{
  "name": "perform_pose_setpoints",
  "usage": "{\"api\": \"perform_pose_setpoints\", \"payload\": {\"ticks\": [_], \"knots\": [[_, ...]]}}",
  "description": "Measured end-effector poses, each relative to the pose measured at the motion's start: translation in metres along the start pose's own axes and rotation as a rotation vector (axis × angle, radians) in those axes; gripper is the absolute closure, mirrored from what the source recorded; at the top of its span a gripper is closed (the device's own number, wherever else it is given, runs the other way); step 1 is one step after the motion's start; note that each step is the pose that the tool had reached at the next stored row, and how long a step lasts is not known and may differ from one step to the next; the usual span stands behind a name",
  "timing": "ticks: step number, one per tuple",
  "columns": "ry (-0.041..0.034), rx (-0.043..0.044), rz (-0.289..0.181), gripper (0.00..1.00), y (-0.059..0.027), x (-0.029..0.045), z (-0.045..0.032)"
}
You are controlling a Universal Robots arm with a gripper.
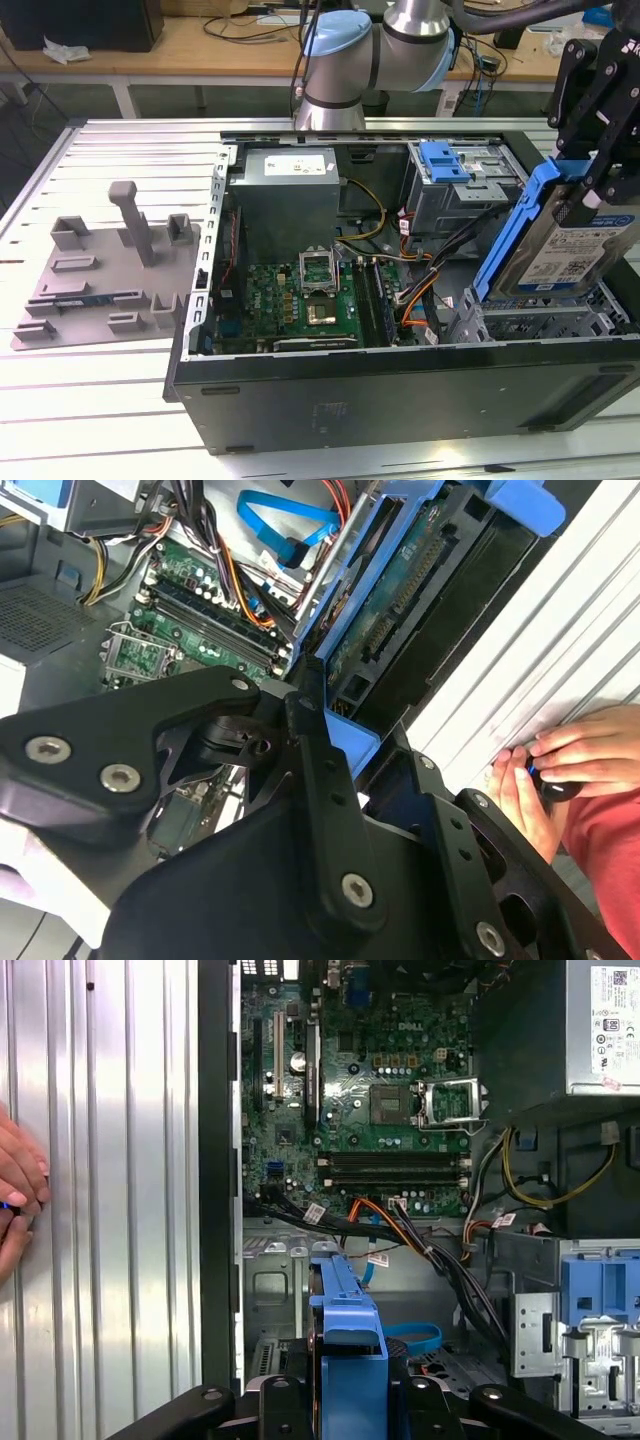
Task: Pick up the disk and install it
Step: 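Insert the disk into the insertion slot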
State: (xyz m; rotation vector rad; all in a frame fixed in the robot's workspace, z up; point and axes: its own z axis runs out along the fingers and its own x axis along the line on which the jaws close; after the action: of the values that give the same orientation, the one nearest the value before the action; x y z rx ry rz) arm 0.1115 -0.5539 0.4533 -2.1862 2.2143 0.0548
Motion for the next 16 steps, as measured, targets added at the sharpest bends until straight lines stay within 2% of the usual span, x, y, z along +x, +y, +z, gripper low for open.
{"api": "perform_pose_setpoints", "payload": {"ticks": [5,16], "knots": [[-0.0001,0.0000,0.000,0.63,-0.0005,0.0004,0.0021],[-0.0001,0.0000,0.000,0.63,-0.0012,0.0022,0.0132]]}}
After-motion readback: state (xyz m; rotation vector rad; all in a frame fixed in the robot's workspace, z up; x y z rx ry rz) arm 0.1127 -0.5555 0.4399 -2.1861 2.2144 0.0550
